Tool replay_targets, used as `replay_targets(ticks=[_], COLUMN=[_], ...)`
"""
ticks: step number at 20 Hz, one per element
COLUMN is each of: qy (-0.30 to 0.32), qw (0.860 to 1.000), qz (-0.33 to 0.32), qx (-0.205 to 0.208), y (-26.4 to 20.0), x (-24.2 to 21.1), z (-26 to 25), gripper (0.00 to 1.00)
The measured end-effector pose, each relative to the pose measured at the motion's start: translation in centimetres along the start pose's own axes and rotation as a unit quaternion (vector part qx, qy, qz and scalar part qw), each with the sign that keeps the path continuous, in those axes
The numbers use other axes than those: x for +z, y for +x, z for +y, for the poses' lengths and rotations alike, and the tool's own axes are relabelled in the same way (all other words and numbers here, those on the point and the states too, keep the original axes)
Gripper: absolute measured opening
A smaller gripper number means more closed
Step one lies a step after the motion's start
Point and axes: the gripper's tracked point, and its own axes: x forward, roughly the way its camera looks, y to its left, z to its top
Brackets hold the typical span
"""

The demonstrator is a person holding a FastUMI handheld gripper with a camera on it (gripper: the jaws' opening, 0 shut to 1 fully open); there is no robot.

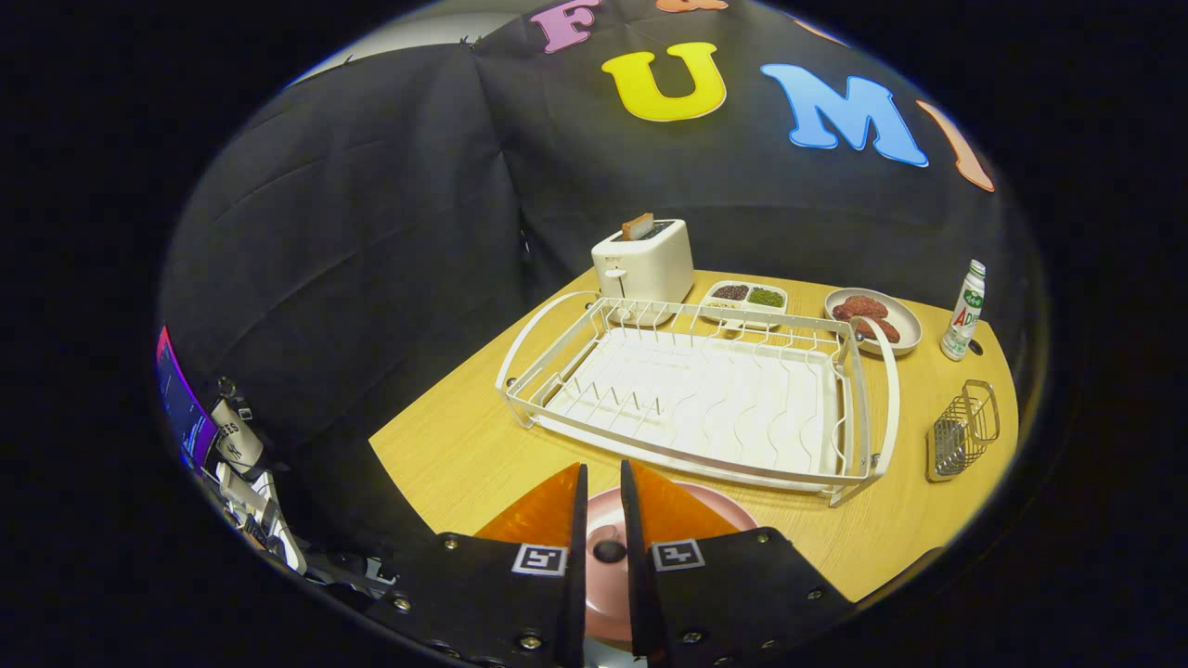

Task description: Take the plate from the dish rack, then take the spoon from the basket and place it into the plate.

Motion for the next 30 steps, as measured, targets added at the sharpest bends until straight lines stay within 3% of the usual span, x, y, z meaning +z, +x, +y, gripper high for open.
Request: replay_targets(ticks=[6,11,21,30], qy=[0.015,0.019,-0.009,-0.031], qw=[0.999,0.993,0.957,0.93], qz=[-0.028,-0.111,-0.256,-0.308], qx=[-0.019,-0.042,-0.133,-0.197], y=[-1.7,-5.6,-16.4,-23.5], x=[2.0,6.7,16.2,17.5], z=[-2.3,-5.4,-13.1,-17.2], gripper=[0.19,0.19,0.19,0.19])
